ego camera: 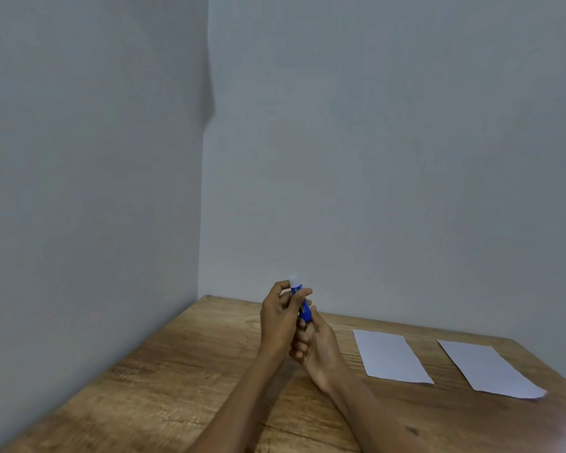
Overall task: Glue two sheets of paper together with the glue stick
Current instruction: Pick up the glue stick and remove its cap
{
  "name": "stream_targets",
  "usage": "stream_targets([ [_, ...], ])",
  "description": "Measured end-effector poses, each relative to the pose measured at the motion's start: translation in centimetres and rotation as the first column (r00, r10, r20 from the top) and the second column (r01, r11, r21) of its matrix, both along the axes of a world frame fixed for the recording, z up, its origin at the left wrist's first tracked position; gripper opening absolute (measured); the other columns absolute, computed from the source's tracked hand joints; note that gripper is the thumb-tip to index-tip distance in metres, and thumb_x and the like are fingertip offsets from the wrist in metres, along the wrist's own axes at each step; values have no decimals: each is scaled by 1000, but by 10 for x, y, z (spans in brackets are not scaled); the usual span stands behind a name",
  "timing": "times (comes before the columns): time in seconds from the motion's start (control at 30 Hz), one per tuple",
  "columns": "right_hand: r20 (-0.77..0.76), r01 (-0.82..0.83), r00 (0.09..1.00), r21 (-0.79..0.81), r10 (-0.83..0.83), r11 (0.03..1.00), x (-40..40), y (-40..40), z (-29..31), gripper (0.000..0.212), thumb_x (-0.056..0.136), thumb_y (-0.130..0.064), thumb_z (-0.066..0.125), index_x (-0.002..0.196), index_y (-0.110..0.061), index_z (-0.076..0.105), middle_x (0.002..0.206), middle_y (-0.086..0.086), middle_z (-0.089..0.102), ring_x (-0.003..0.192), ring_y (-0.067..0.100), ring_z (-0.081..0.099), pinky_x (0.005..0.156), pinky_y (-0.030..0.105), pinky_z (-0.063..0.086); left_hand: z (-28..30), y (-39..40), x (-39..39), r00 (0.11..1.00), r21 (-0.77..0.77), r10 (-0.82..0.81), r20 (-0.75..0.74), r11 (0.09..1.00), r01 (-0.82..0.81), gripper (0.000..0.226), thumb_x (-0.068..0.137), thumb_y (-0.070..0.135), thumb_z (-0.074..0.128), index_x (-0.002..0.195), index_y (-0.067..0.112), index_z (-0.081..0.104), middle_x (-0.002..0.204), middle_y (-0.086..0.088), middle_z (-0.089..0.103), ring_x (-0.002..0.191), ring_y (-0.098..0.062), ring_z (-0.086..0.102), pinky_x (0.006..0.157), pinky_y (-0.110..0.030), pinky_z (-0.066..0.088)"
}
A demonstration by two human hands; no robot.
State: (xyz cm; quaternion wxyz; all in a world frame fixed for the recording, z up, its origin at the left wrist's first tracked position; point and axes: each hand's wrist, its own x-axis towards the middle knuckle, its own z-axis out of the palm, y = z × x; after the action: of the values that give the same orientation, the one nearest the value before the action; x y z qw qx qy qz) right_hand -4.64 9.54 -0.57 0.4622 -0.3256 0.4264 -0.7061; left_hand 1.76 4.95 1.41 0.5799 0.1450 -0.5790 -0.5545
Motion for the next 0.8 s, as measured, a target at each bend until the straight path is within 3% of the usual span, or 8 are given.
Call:
stream_targets([
  [0.07, -2, -12, 1000, 3, 12, 1000, 1, 1, 0, 53, 97, -53, 28, 79, -13, 58, 60, 1, 50, 45, 9, 45, 45, 22, 36, -1, 1, -2, 1000, 0, -12, -9, 1000, 12, 7, 84, 21, 67, 89, 21, 63, 84, -5, 76, 80, -19, 72, 75, -29, 58],
  [0.17, 17, -88, 996, -52, 89, 995, 7, -2, -2, 53, 98, -50, 28, 111, -12, 64, 82, 7, 61, 68, 15, 56, 61, 28, 41, -2, -4, 2, 1000, 29, 8, -27, 1000, -7, 8, 86, 18, 66, 93, 18, 62, 86, -1, 76, 83, -18, 72, 77, -31, 57],
  [0.33, 32, -62, 997, -48, 64, 997, 4, -1, -1, 45, 99, -44, 32, 96, -12, 63, 52, -3, 40, 42, 8, 35, 42, 23, 28, -2, -4, 3, 1000, 3, -1, 2, 1000, 1, 12, 88, 16, 63, 100, 15, 61, 86, 4, 76, 82, -15, 72, 77, -27, 57],
  [0.47, -8, -56, 998, -35, 55, 998, 5, 1, -2, 51, 97, -53, 28, 97, -13, 60, 62, 2, 41, 45, 8, 35, 44, 24, 28, -3, -3, 2, 1000, -8, -17, 8, 1000, 17, 8, 88, 17, 63, 96, 18, 62, 88, 3, 76, 81, -13, 72, 75, -26, 57],
  [0.57, -65, -10, 998, -5, 9, 1000, 11, -2, -1, 50, 98, -50, 29, 106, -13, 61, 70, 4, 53, 54, 11, 44, 52, 27, 33, -3, -5, 6, 1000, 7, -17, 17, 1000, 17, 8, 87, 16, 63, 90, 22, 61, 89, -2, 74, 83, -18, 71, 77, -36, 58],
  [0.67, -245, 132, 961, 1, -128, 991, 17, -4, -2, 37, 100, -38, 36, 108, -10, 60, 90, 11, 62, 70, 18, 56, 60, 33, 47, -6, -9, 11, 996, 15, 39, 79, 999, -40, 8, 87, 19, 64, 90, 22, 58, 94, -10, 72, 86, -17, 68, 74, -35, 57],
  [0.73, -430, 198, 886, 5, -177, 980, 18, -4, -5, 30, 100, -31, 39, 113, -10, 55, 108, 13, 63, 82, 20, 60, 70, 35, 52, -11, -12, 17, 984, -3, 121, 134, 993, -122, 9, 87, 19, 65, 90, 19, 57, 92, -15, 71, 79, -15, 66, 67, -25, 54],
  [0.8, -567, 200, 807, -4, -167, 980, 17, -3, -9, 24, 100, -20, 42, 117, -12, 57, 111, 13, 64, 83, 17, 61, 71, 31, 54, -15, -16, 23, 967, -10, 177, 181, 984, -178, 13, 86, 21, 66, 94, 15, 57, 89, -15, 71, 76, -18, 66, 69, -30, 53],
])
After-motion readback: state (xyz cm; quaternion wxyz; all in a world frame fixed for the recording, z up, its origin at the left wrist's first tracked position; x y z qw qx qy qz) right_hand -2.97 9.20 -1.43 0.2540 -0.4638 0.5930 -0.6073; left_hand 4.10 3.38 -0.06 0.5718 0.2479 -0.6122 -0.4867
